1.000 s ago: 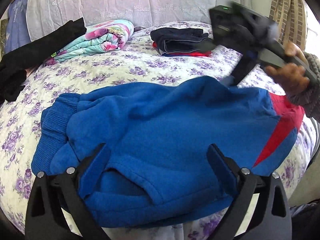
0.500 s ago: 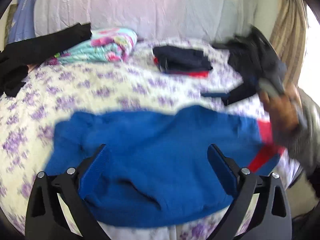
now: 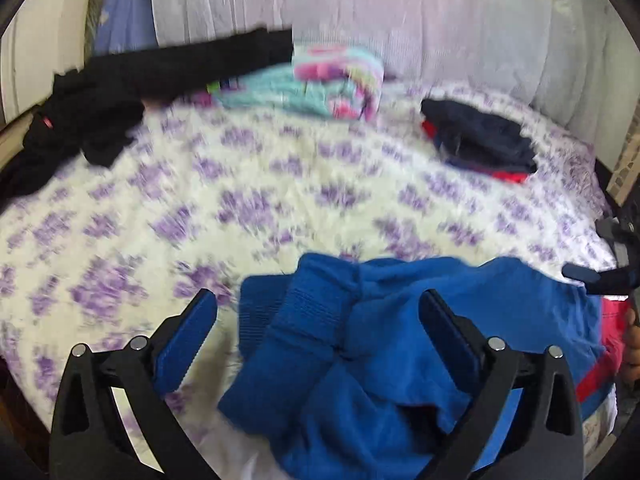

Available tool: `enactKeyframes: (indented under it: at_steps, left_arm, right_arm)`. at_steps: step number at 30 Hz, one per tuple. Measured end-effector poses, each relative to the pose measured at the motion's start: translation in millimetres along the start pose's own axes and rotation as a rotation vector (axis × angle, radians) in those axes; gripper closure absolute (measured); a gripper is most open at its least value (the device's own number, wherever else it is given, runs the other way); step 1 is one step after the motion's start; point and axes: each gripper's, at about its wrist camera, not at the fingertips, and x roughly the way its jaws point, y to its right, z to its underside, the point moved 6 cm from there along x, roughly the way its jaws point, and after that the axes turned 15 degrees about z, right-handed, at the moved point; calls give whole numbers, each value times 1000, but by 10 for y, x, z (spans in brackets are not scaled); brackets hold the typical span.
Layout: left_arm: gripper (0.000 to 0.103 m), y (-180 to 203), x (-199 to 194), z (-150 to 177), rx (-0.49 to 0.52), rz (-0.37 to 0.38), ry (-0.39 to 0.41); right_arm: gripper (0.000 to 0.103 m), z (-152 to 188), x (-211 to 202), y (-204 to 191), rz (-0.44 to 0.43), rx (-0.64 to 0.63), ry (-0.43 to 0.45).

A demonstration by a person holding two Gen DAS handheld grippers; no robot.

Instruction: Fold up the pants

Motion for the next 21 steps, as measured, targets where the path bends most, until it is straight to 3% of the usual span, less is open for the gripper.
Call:
enactKeyframes:
  at_steps: [2,5,7,8,9,11,14,17,20,21]
  left_arm:
    - [4,10,-93,63,-12,-1,3]
    - [4,-7,41,291,5,-41,-70]
    - [4,-75,198,455,17,-71,-111]
    - [4,-115,199,484,-27,-49,-87]
    - [4,-142,148,491,-59,-39,-73]
    - [4,-129,-42,442,-119,-5,-21]
    - [4,-47,-337,373,-98,20,69]
    - [4,62,-548,367,-38,-3,121]
    - [4,181,-631,446,9,-13,126]
    - [4,217,-629,474,20,-13,118]
  right_arm:
    - [4,179,-55,102,104,-25,18]
    - [4,487,24,358,312,-52,-8]
    - [4,577,-6,380,329,-116,48]
    - [4,591,-51,373,385,-124,64]
    - [4,606,-209,370,455,-126,102]
    - [4,599,-633,328,466,-157,238]
    - [4,676,-1429,651,560,-116,478]
    - [4,967,-1842,1335,493,61,476]
    - [4,1348,-2111,2178,360,444,477]
    - [4,1409,-2097,2302,330,516,470]
